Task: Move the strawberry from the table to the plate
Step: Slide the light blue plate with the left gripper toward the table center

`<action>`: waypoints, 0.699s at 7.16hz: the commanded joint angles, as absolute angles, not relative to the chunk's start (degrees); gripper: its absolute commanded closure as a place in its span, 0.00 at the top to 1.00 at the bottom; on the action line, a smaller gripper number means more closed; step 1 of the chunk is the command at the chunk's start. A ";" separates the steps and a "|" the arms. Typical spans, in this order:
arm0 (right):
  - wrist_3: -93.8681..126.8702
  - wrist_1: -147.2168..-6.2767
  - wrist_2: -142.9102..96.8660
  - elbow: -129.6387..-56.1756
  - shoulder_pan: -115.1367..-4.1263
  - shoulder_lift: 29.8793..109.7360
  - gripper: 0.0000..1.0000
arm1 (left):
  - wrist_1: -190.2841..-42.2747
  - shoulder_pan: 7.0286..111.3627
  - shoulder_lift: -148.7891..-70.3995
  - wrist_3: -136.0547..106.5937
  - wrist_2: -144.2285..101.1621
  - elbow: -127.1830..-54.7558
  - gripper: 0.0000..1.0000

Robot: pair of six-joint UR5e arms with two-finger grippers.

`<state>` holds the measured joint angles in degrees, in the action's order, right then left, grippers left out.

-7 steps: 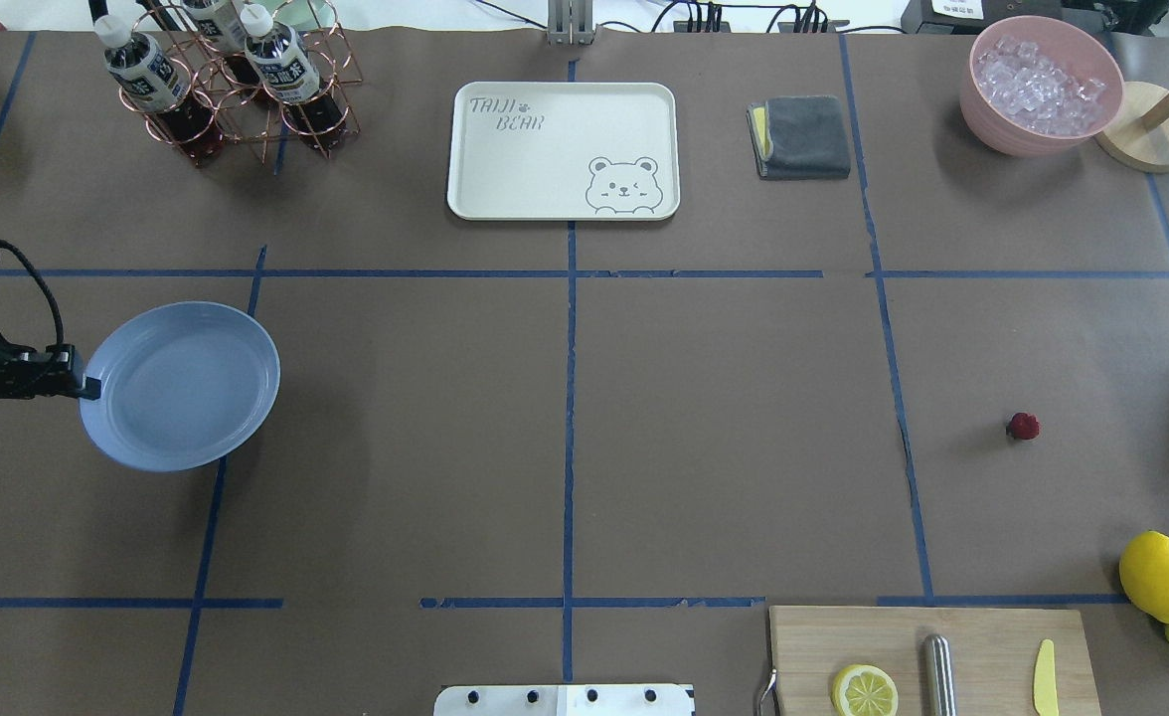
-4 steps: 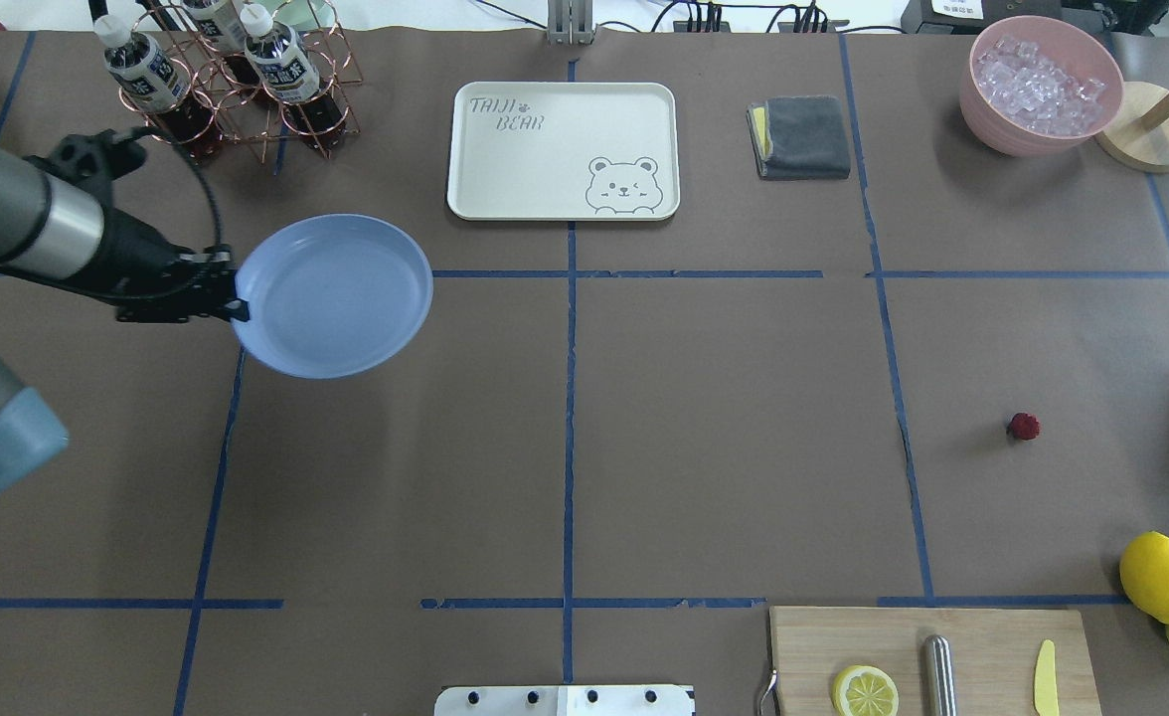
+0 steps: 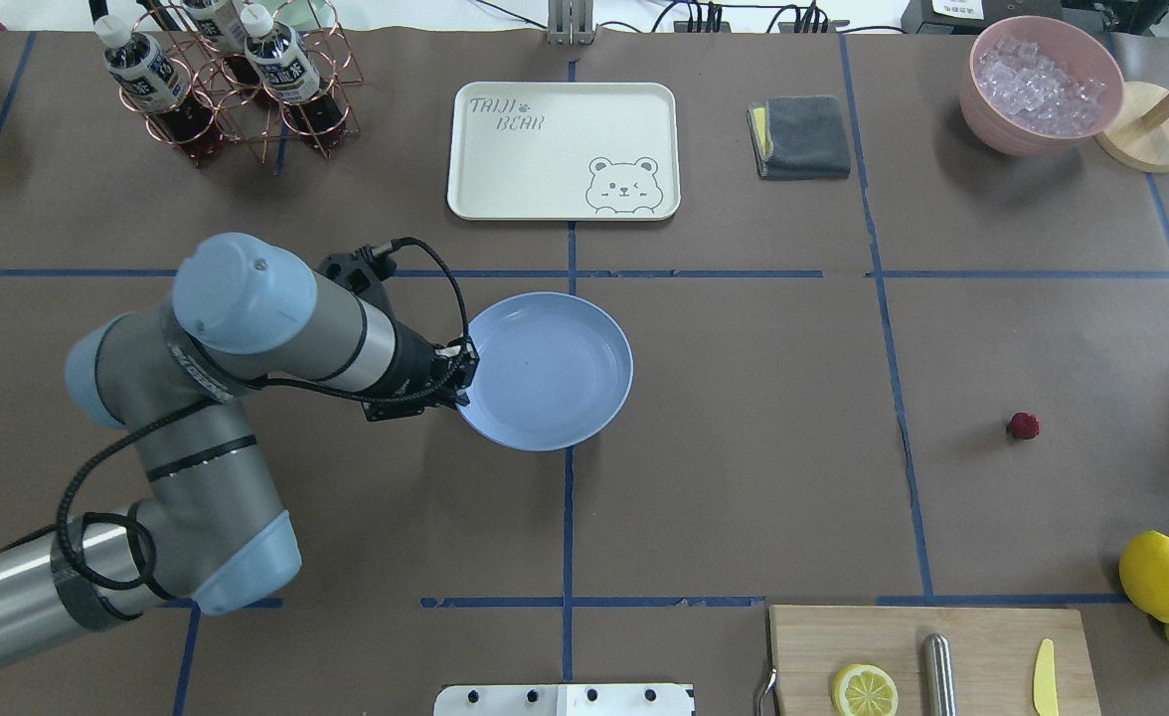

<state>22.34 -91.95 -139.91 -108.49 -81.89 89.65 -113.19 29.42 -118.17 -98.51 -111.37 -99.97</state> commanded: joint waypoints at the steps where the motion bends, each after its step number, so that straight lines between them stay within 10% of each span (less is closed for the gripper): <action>1: 30.45 -88.19 -138.00 -110.83 -77.02 89.74 1.00 | -113.55 24.44 -121.27 -100.79 -107.06 -96.26 0.00; 5: 42.28 -77.78 -135.97 -110.74 -71.55 90.26 1.00 | -113.47 26.63 -120.06 -96.08 -107.05 -96.50 0.00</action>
